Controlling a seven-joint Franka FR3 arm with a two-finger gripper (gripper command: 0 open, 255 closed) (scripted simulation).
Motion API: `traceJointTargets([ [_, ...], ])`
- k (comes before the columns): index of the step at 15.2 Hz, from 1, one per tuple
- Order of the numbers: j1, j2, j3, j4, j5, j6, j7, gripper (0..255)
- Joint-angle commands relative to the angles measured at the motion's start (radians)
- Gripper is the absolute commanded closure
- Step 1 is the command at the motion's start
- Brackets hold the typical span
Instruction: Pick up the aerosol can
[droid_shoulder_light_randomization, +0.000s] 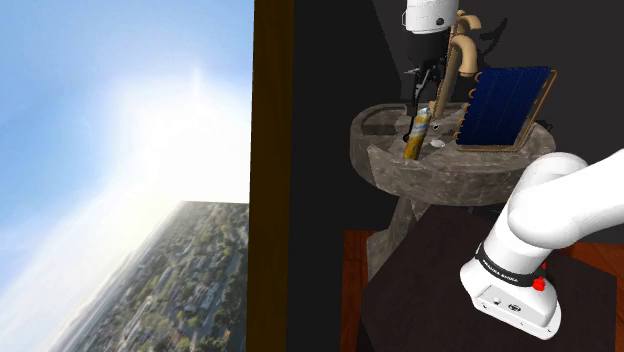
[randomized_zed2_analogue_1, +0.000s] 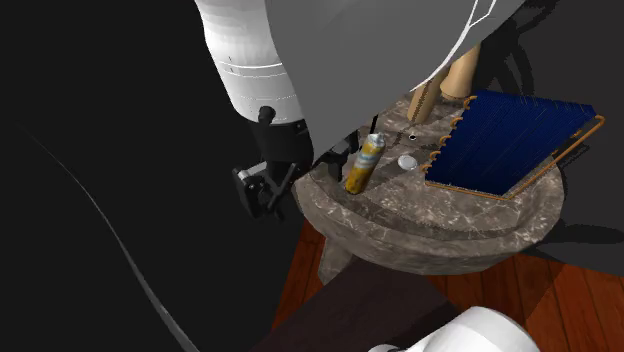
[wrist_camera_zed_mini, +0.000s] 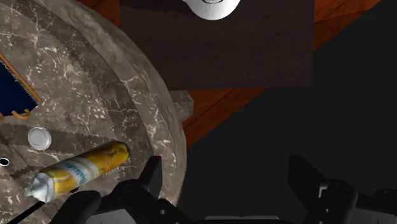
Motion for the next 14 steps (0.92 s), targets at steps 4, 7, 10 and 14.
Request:
traceJointTargets([
  [4, -0.054, 0.062, -0.031, 0.002, -0.011, 0.065, 0.057, 0],
  [7, -0.107, 0.124, -0.063, 0.008, -0.021, 0.126, 0.113, 0],
  [10, -0.157, 0.185, -0.098, 0.016, -0.028, 0.183, 0.167, 0],
  [14, -0.220, 0.263, -0.147, 0.031, -0.034, 0.254, 0.237, 0],
])
